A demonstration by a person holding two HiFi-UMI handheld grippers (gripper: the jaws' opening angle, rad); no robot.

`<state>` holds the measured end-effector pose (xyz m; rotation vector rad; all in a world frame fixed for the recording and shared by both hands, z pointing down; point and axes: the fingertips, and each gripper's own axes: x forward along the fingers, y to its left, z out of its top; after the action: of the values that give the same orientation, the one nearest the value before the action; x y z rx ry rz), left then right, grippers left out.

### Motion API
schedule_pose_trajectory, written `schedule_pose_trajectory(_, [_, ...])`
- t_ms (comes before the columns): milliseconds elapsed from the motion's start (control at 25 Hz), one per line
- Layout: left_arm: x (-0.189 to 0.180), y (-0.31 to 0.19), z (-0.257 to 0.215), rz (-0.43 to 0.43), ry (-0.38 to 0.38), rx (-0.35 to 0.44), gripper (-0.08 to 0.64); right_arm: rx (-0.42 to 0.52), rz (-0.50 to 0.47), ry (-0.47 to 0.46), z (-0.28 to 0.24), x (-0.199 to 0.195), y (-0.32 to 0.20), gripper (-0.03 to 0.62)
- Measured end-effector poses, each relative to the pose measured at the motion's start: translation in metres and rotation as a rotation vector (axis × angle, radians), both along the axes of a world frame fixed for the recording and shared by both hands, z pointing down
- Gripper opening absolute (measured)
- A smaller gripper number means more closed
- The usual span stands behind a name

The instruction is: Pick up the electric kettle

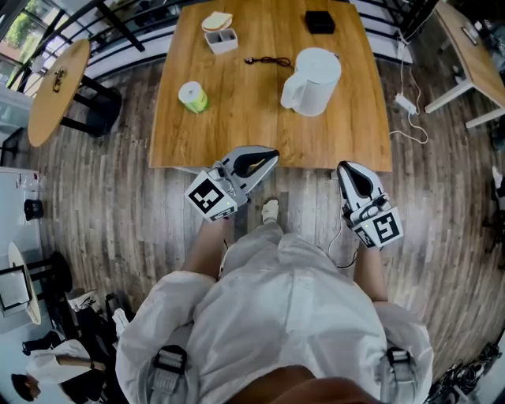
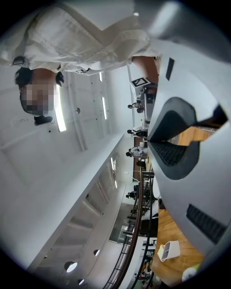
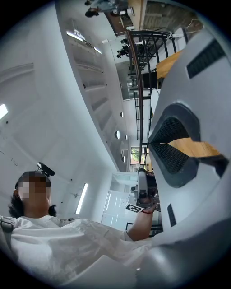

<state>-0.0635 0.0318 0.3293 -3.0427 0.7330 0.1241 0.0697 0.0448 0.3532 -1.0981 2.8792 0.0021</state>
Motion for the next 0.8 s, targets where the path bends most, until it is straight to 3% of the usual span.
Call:
schedule_pose_trajectory(440, [-0.027, -0.077, -0.003, 0.088, -0.007, -0.001, 0.006, -0.010, 0.112, 0.002, -0.001, -0.016, -0.070, 0.011])
schedule_pose_trajectory(800, [-0.031, -0.112, 0.007, 0.115, -0.003, -0.013, 0.006, -0.037, 0.130, 0.016, 0.009, -0.024, -0.098, 0.011])
